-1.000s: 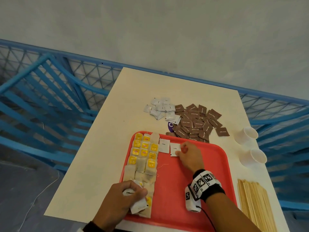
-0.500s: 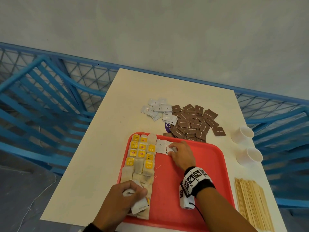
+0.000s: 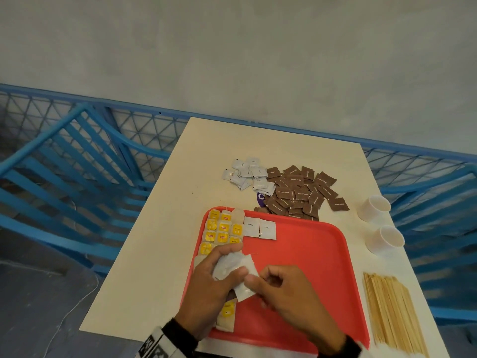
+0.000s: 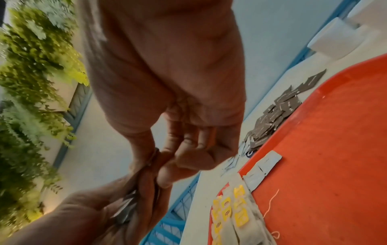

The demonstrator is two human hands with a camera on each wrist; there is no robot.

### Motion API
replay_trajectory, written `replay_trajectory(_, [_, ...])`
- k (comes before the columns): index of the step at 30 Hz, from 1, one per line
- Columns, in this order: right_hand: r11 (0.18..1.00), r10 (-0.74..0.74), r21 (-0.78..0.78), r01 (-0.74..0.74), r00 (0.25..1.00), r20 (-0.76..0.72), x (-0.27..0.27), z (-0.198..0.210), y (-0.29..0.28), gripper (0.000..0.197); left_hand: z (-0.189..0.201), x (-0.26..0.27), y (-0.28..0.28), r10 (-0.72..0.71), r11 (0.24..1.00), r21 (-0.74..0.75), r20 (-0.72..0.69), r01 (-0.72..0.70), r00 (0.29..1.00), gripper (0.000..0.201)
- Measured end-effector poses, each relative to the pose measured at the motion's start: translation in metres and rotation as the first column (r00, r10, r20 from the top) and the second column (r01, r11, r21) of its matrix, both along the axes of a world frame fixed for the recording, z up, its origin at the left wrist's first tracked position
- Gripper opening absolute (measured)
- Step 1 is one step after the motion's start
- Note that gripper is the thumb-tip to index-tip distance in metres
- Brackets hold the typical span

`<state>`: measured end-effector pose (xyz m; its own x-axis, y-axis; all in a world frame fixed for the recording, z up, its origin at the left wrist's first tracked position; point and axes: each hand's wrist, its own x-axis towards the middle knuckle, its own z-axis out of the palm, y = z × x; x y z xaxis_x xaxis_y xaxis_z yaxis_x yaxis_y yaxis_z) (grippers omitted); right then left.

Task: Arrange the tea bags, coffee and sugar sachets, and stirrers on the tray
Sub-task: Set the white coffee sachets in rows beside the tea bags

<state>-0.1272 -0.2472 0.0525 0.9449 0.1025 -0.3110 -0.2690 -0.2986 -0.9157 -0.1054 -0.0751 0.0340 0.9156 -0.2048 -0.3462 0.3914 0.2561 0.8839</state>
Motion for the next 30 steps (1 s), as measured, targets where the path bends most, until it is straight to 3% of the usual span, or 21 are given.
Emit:
replay_trajectory(6, [0.988, -0.129, 0.099, 0.122, 0.990, 0.064, -0.010, 0.004, -0.019, 0.038, 0.012, 0.005, 0.010, 0.170, 0.984, 0.039, 0.029, -0.171, 0.985, 0.018])
replay_trajectory(12, [0.980, -0.154, 0.137, 0.142, 0.985, 0.075, -0.015, 0.001, -0.016, 0.034, 0.020, -0.005, 0.005, -0.126, 0.986, 0.106, -0.010, 0.127, 0.992, 0.026])
replay_trajectory(16, [0.969, -0.156, 0.200, 0.144, 0.987, 0.047, -0.018, 0.001, -0.008, 0.020, 0.014, -0.007, 0.000, -0.234, 0.945, 0.232, -0.007, 0.229, 0.972, 0.026])
replay_trajectory(19, [0.964, -0.202, 0.185, 0.192, 0.979, 0.037, -0.013, -0.001, -0.005, 0.028, 0.003, -0.007, 0.006, -0.287, 0.906, 0.309, -0.054, 0.289, 0.956, 0.025])
replay_trajectory(22, [0.950, -0.256, 0.178, 0.256, 0.966, -0.027, -0.007, -0.010, -0.006, 0.025, -0.008, -0.002, 0.012, -0.264, 0.906, 0.320, -0.085, 0.277, 0.961, 0.025])
replay_trajectory(26, [0.986, -0.136, 0.085, 0.145, 0.986, -0.101, 0.002, -0.028, -0.010, 0.013, -0.017, 0.006, 0.013, -0.215, 0.932, 0.278, -0.101, 0.235, 0.971, 0.022])
replay_trajectory(30, [0.927, -0.375, -0.040, 0.373, 0.918, -0.129, 0.047, -0.067, -0.021, 0.016, -0.023, 0.008, 0.024, -0.082, 0.973, 0.202, -0.133, 0.108, 0.988, 0.021])
